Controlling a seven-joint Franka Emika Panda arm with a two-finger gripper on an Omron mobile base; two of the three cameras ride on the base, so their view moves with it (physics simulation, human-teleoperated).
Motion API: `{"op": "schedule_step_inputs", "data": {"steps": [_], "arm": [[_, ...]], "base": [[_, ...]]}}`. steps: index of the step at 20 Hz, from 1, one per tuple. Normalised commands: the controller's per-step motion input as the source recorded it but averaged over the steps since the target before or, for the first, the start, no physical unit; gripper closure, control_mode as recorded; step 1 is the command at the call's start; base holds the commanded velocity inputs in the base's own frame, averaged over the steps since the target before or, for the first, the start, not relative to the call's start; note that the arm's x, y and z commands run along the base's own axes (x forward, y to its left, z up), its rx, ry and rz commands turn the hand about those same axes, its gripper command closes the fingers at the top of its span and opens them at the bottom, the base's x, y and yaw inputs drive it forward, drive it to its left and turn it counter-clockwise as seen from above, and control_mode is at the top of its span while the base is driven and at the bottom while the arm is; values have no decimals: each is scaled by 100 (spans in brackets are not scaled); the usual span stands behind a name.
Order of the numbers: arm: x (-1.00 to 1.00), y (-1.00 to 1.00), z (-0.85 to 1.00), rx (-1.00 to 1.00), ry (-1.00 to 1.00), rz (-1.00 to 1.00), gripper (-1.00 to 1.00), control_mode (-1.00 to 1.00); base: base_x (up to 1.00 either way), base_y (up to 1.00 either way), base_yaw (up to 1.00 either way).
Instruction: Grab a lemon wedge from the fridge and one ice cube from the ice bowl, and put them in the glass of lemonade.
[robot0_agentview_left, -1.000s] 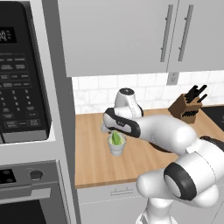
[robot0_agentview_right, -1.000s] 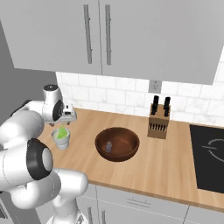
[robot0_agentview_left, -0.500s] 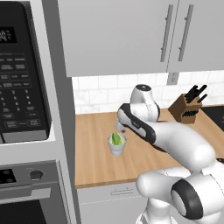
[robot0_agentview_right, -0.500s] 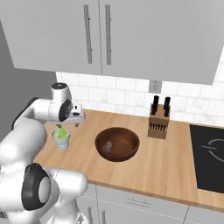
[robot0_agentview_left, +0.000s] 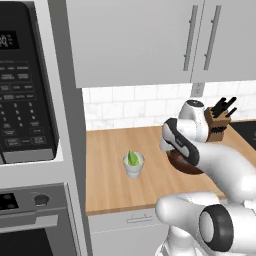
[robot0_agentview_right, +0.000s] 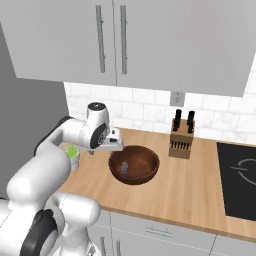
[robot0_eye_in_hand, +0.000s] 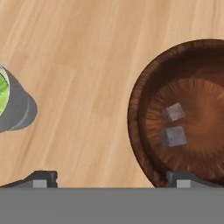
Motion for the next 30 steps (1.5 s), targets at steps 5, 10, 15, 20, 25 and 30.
{"op": "schedule_step_inputs", "data": {"steps": [5, 10, 15, 20, 25, 30], "arm": [[8, -59, 7, -2, 24, -4, -100, -100], [20, -34, -2, 0, 14, 0, -100, -100], [7, -13, -2, 0, 5, 0, -100, -100], [15, -5, -26, -1, 3, 0, -100, -100], [8, -21, -55, 7, -2, 1, -100, -100], [6, 0, -34, 3, -6, 10, -100, -100]], "base": [[0, 0, 0], [0, 0, 0], [0, 0, 0], [0, 0, 0], [0, 0, 0], [0, 0, 0]]}}
